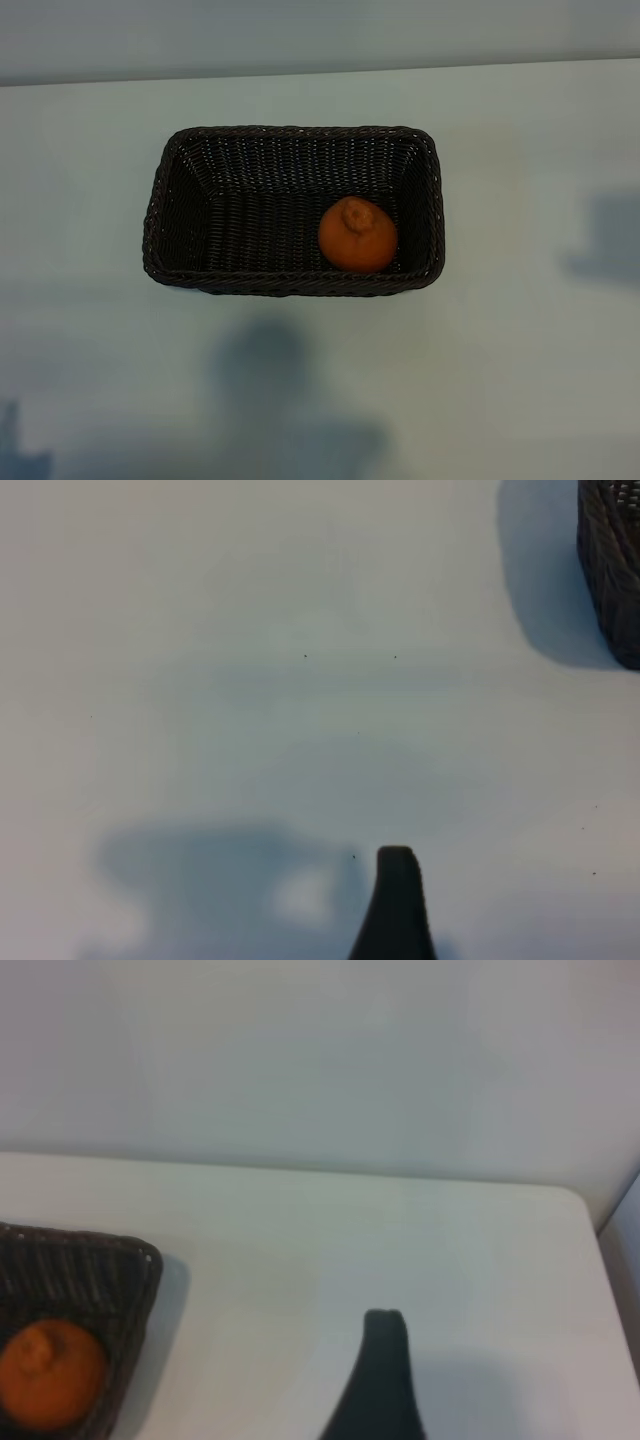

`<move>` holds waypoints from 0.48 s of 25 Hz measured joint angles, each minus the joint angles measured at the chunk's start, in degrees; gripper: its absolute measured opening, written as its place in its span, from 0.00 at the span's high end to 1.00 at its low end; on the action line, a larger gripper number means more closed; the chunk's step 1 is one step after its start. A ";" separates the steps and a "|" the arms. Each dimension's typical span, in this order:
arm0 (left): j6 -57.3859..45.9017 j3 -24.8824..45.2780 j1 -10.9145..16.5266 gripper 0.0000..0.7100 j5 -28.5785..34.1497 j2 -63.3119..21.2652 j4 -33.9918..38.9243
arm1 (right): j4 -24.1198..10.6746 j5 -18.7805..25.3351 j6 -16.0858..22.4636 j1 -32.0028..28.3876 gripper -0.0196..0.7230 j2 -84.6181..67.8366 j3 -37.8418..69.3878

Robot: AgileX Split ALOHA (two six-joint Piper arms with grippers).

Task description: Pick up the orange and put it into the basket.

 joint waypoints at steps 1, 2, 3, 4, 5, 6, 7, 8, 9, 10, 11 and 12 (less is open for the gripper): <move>0.00 0.00 0.00 0.17 0.00 0.00 0.00 | 0.00 -0.12 -0.13 0.00 0.17 -1.54 1.07; 0.00 0.00 0.00 0.17 0.00 0.00 0.00 | -0.50 -0.25 -0.18 0.00 0.17 -2.80 2.05; 0.00 0.00 0.00 0.17 0.00 0.00 0.00 | -0.98 -0.42 -0.18 0.00 0.17 -4.23 3.24; 0.10 0.00 0.00 0.17 0.00 0.00 0.00 | -1.72 -0.41 -0.18 0.00 0.17 -5.55 4.42; 0.09 0.00 0.00 0.17 0.00 0.00 0.00 | -2.41 -0.41 -0.18 0.00 0.17 -6.77 5.63; 0.09 0.00 0.00 0.17 0.00 0.00 0.00 | -3.11 -0.41 -0.18 0.00 0.17 -7.74 6.67; 0.09 0.00 0.00 0.17 0.00 0.00 0.00 | -3.48 -0.47 -0.18 0.00 0.17 -8.92 7.94; 0.09 0.00 0.00 0.17 0.00 0.00 0.00 | -3.73 -0.47 0.04 0.00 0.17 -10.08 9.18; 0.09 0.00 0.00 0.17 0.00 0.00 0.00 | -3.93 -0.47 0.14 0.00 0.17 -11.03 10.13; 0.09 0.00 0.00 0.17 0.00 0.00 0.00 | -3.96 -0.47 0.40 0.00 0.17 -12.18 11.22; 0.09 0.00 0.00 0.17 0.00 0.00 0.00 | -4.01 -0.47 0.76 0.00 0.17 -13.46 12.30; 0.09 0.00 0.00 0.17 0.00 0.00 0.00 | -4.01 -0.52 1.06 0.00 0.17 -14.82 13.31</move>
